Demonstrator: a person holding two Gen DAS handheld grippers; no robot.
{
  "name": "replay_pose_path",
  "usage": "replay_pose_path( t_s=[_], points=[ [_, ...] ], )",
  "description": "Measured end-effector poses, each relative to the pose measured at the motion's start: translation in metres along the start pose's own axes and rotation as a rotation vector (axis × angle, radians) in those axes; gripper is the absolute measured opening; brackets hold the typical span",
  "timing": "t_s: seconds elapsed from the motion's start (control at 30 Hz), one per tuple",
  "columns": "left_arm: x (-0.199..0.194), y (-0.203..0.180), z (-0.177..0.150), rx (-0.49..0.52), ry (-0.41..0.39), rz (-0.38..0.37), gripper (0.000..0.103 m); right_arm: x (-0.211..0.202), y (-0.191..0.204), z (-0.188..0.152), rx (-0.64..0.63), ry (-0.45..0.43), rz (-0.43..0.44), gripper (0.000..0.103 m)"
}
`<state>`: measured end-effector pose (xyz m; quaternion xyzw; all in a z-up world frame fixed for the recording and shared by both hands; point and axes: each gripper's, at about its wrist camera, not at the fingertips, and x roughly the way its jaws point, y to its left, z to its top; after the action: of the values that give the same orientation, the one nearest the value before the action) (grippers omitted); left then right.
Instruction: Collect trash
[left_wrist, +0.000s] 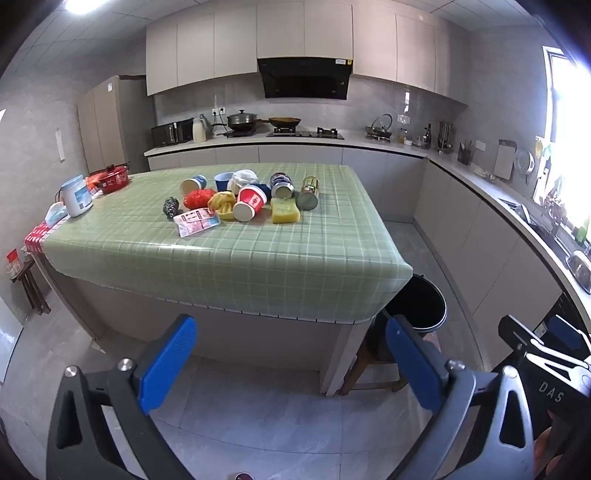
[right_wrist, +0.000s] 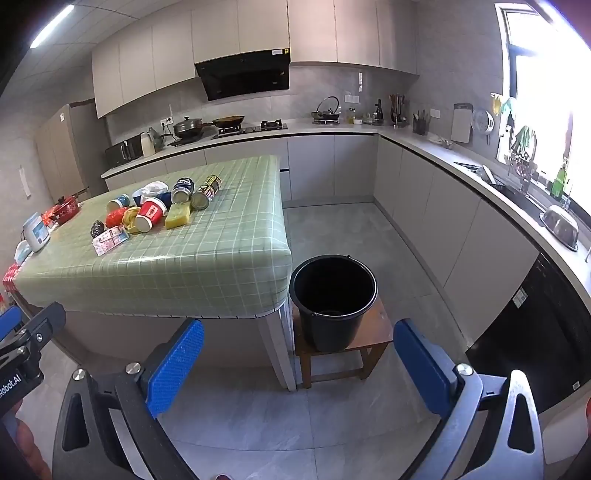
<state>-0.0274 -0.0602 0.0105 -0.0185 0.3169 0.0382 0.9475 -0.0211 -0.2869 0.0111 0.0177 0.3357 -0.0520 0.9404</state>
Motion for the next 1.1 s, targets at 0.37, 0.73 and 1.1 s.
replay_pose_path(
  t_s=[0.37,0.73,1.1],
  points=[
    [0.002,-0.002,0.0,0.018,0.009,-0.016,0.103,-0.002,-0.003,-0.003,-0.005,0.001,-0.012,0.103],
    [0.002,-0.013,-0.004,0.039,0.021,-0.033,0.103,-0.002,-0.01,-0.005,0.001,0.005,-0.026,0.103],
    [0.0,-0.019,-0.007,0.043,0.026,-0.039,0.103,-0.004,-0.013,-0.006,-0.006,0.005,-0.027,0.103]
  ],
)
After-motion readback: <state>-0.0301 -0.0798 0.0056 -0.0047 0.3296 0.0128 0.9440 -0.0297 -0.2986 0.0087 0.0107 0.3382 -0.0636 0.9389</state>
